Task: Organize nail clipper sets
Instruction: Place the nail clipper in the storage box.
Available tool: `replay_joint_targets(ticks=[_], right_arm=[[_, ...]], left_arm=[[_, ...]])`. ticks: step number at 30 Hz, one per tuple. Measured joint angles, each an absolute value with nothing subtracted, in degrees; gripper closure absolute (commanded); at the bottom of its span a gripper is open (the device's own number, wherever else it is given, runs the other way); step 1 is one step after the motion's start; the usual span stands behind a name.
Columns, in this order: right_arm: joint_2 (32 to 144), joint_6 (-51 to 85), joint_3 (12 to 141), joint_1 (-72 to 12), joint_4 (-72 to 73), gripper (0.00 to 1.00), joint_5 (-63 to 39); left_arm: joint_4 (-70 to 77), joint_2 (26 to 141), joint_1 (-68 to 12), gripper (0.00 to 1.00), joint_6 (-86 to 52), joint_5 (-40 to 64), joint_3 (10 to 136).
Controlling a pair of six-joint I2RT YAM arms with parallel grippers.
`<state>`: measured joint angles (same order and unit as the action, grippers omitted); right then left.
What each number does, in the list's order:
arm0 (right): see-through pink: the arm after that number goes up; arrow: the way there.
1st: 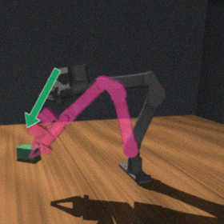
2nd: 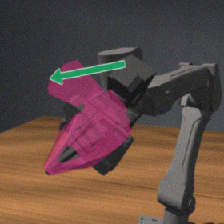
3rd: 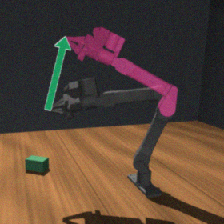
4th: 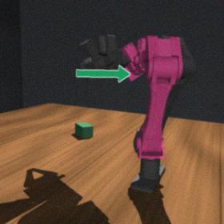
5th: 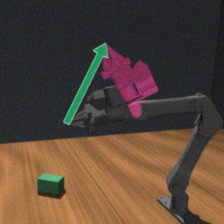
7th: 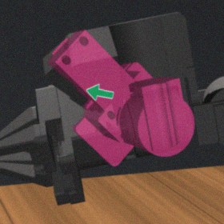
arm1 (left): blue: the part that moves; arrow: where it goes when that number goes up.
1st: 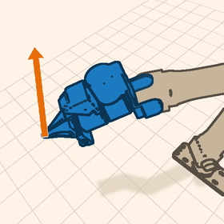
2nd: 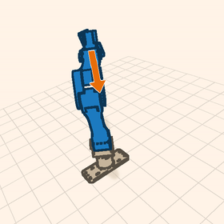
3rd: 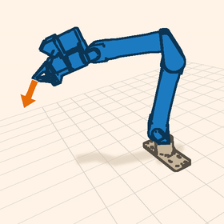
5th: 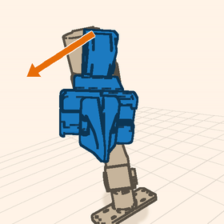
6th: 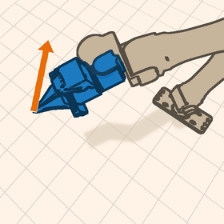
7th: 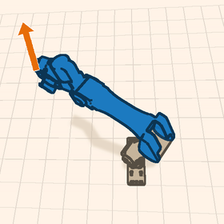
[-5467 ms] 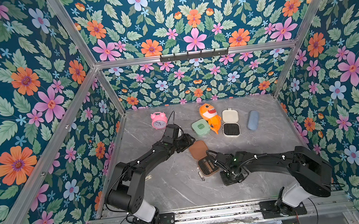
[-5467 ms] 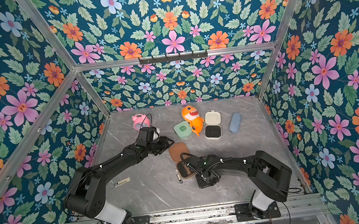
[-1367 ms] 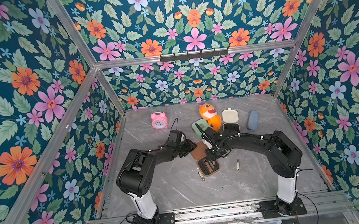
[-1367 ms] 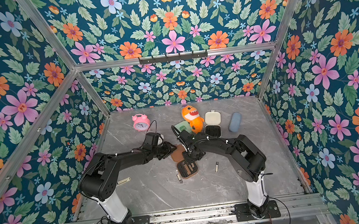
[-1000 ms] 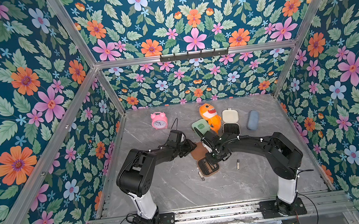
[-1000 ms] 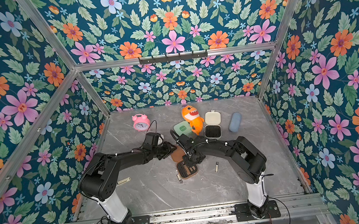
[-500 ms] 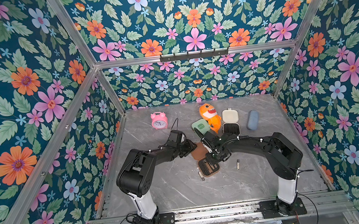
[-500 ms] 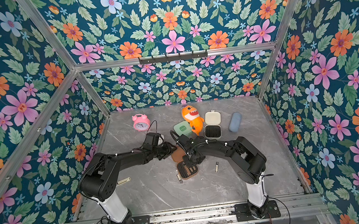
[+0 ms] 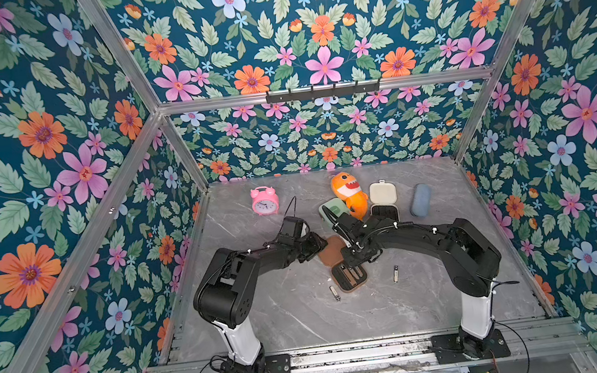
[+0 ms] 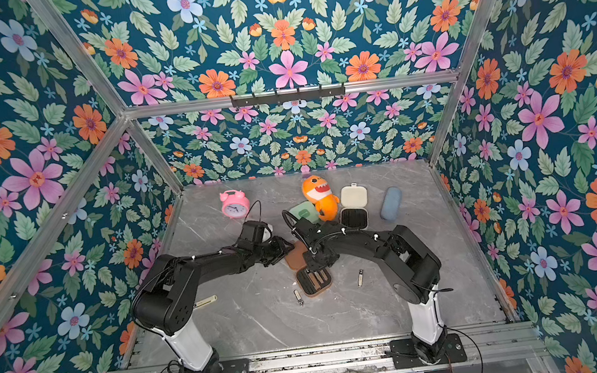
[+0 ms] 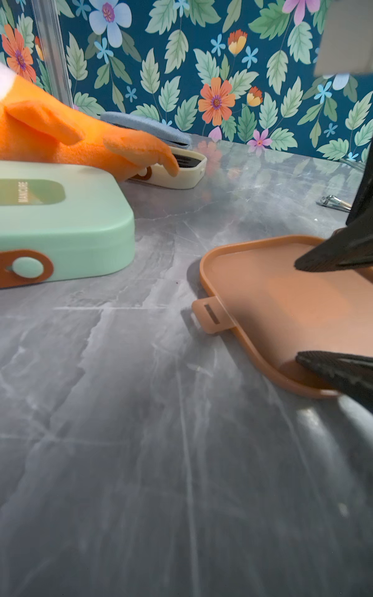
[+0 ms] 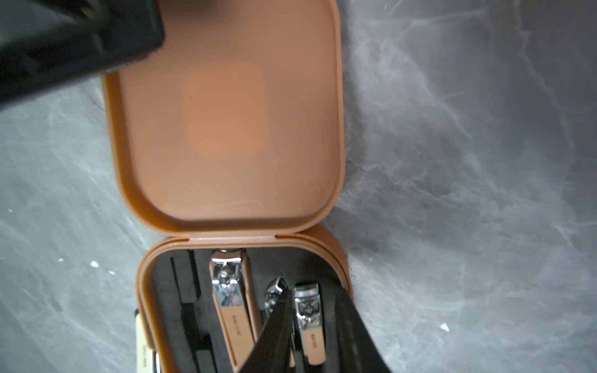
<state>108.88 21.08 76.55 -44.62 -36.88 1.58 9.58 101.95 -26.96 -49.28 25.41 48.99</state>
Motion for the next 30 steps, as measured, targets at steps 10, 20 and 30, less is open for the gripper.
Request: replay_joint_targets(ticks=[10, 20, 30], right_arm=[[108.03, 21.1, 76.44, -44.64, -37.3, 0.92, 0.36], [108.6, 22.22, 72.86, -44.62, -35.14, 0.93, -0.84], [107.31, 22.57, 72.6, -44.62, -35.24, 0.85, -1.17]], left_arm=[[9.56, 101.95, -26.96, 0.56, -49.28, 25.41, 49.01], [8.97, 101.95, -26.96, 0.56, -49.28, 25.39, 49.39], [3.9, 96.6, -26.61, 0.33, -47.64, 25.39, 52.14]])
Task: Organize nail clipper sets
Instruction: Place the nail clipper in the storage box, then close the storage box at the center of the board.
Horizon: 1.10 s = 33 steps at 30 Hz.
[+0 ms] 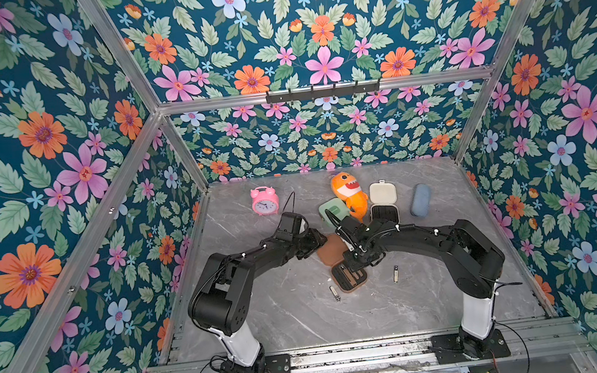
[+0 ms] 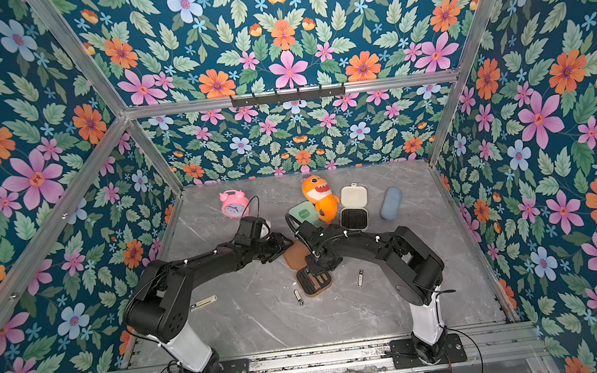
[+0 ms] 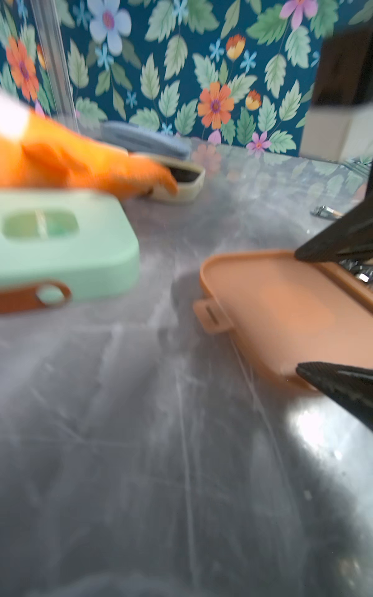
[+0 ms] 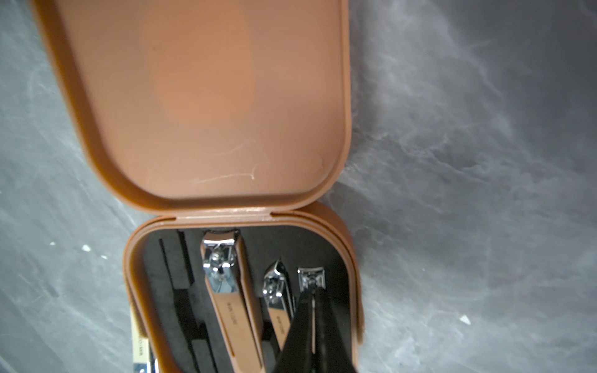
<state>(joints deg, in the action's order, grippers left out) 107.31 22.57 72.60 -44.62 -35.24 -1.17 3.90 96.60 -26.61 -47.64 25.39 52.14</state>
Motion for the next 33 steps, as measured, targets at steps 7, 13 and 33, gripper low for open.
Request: replay_joint_targets(ticks=[7, 13, 33], right_arm=[[101.71, 23.0, 72.6, -44.75, -36.45, 0.67, -1.39], [95.15, 25.39, 65.58, -45.41, -36.6, 0.67, -2.57], [93.23, 35.75, 53.08, -46.0, -27.22, 0.71, -8.84]], left_arm=[[5.96, 93.08, -22.44, 0.23, -46.39, 28.99, 48.77], [13.76, 93.78, -18.92, 0.21, -48.4, 34.17, 41.91], [46.09, 103.55, -18.98, 0.26, -56.58, 47.11, 36.6]])
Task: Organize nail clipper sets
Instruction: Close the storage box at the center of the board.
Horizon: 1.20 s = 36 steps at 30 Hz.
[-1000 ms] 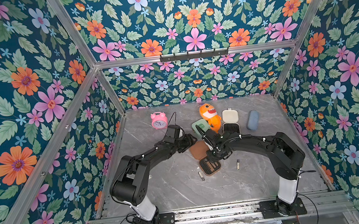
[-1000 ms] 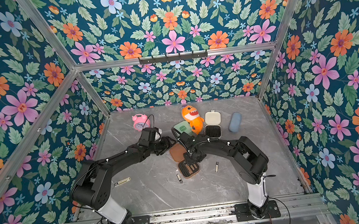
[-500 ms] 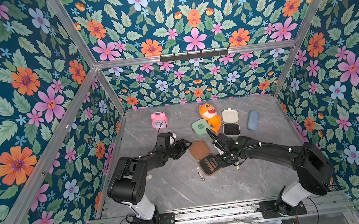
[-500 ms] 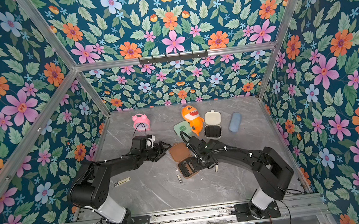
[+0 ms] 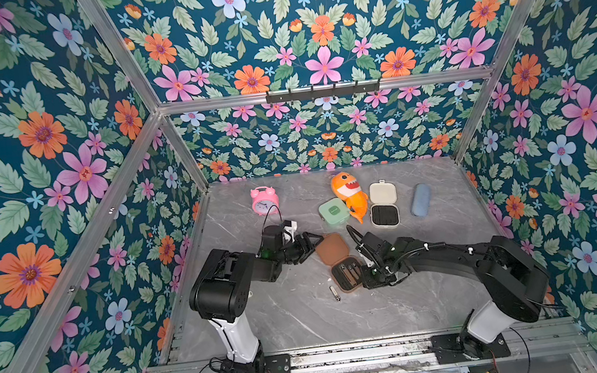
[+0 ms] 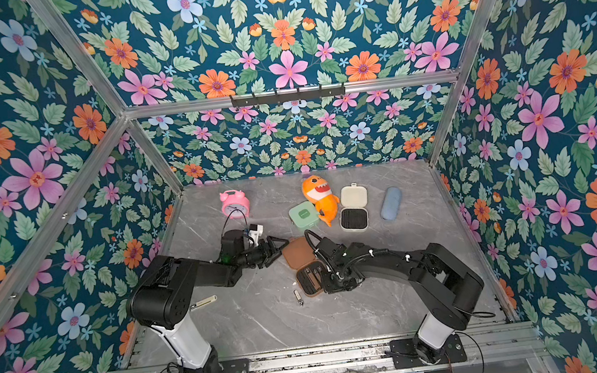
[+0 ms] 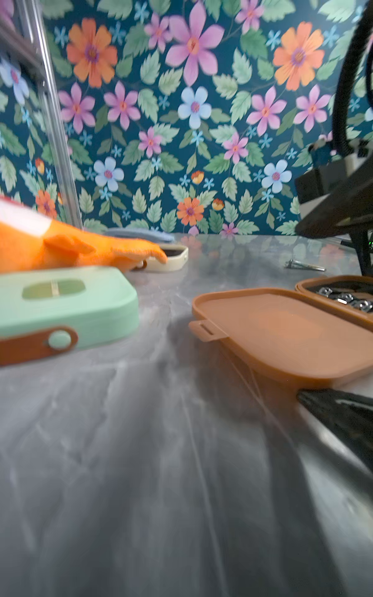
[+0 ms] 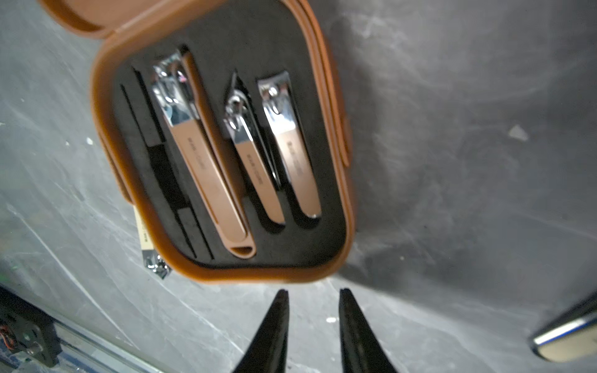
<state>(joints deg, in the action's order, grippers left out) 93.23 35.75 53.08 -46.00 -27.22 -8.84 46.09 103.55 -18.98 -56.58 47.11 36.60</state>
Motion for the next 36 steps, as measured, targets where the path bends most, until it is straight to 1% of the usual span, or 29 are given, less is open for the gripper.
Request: replay_joint_targets(ticks=[3, 7, 15, 22, 24, 27, 30, 34, 36], right_arm=[[94.37, 35.79, 54.65, -45.84, -27.14, 0.71, -8.78], [95.46, 35.79, 55.92, -44.88, -26.76, 0.71, -8.73], [97.82, 35.79, 57.36, -41.71, -25.5, 0.71, -10.5], [96.44, 36.4, 55.57, -38.5, -23.92, 0.7, -11.0], [94.37, 36.88, 54.13, -38.15, -24.67, 0.69, -9.85], [90.35, 37.23, 52.1, -37.39, -25.43, 0.63, -9.65], [86.96, 37.5, 50.65, -37.04, -26.7, 0.62, -8.32], [84.86, 37.52, 50.96, -37.26, -26.89, 0.63, -8.45], [85.32, 37.58, 52.27, -37.76, -26.92, 0.68, -8.84]], left_arm=[[51.96, 103.26, -19.75, 0.26, -58.74, 50.06, 37.12], [55.29, 100.97, -20.01, 0.26, -60.03, 52.25, 36.77], [56.14, 99.53, -23.14, 0.27, -61.08, 54.48, 36.64], [55.81, 99.63, -26.41, 0.28, -61.08, 54.85, 36.58], [54.0, 99.88, -27.16, 0.3, -60.34, 54.43, 36.95], [48.05, 100.31, -29.1, 0.34, -57.58, 52.36, 38.57], [40.99, 100.92, -31.24, 0.4, -54.41, 50.48, 40.25], [30.92, 102.48, -31.55, 0.46, -51.33, 45.47, 42.24], [26.79, 103.61, -31.51, 0.47, -50.0, 44.31, 43.97]])
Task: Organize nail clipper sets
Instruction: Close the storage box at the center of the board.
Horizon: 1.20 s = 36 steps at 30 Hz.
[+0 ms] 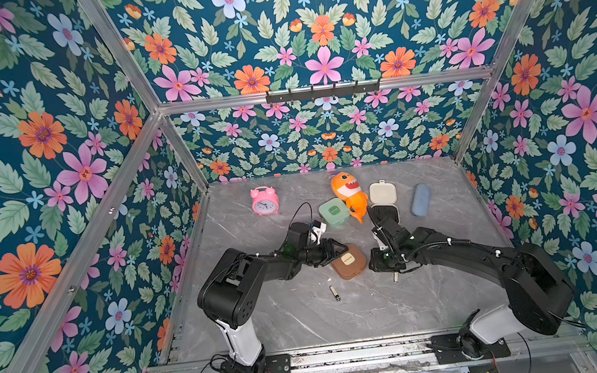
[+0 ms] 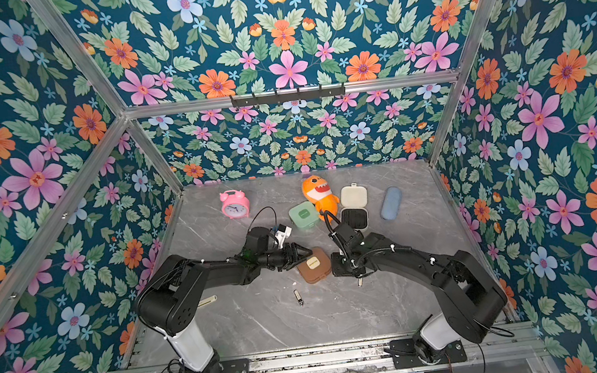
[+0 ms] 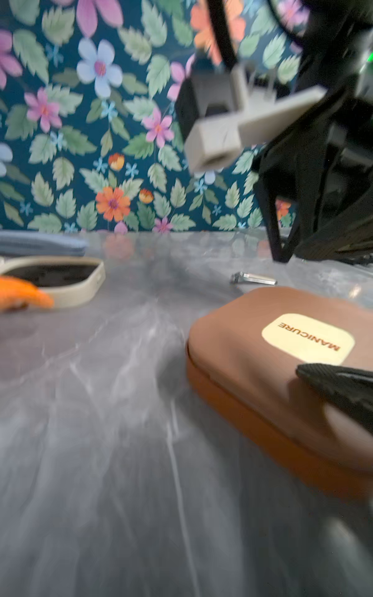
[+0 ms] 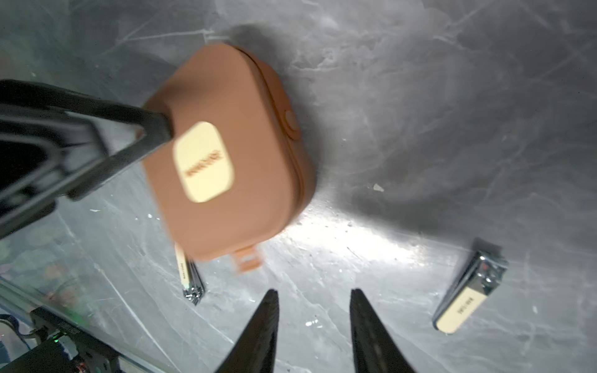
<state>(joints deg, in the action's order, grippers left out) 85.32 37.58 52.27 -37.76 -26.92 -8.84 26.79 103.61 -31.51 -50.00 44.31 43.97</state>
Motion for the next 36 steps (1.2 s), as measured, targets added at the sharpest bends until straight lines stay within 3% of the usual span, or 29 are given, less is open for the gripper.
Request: replay_joint_targets(ticks=[5, 11, 16, 21, 36], right_arm=[[88.86, 37.74, 55.79, -39.33, -26.5, 0.76, -10.22], [93.08, 38.61, 57.17, -39.53, -25.87, 0.71, -10.48], [94.41, 38.98, 57.69, -39.55, -25.91, 0.69, -10.22], [96.2, 39.42, 56.9, -39.46, -25.43, 0.61, -10.2], [96.71, 38.54, 54.81, -35.64, -19.51, 0.6, -14.68]], left_arm=[[24.47, 104.62, -31.77, 0.48, -48.25, 43.44, 45.69], [16.14, 102.52, -31.81, 0.46, -44.64, 39.27, 48.51], [3.46, 100.27, -31.77, 0.38, -39.11, 31.68, 53.28], [-6.87, 100.64, -31.59, 0.31, -32.38, 25.28, 58.17], [-3.14, 106.08, -33.43, 0.35, -24.97, 30.28, 58.7]])
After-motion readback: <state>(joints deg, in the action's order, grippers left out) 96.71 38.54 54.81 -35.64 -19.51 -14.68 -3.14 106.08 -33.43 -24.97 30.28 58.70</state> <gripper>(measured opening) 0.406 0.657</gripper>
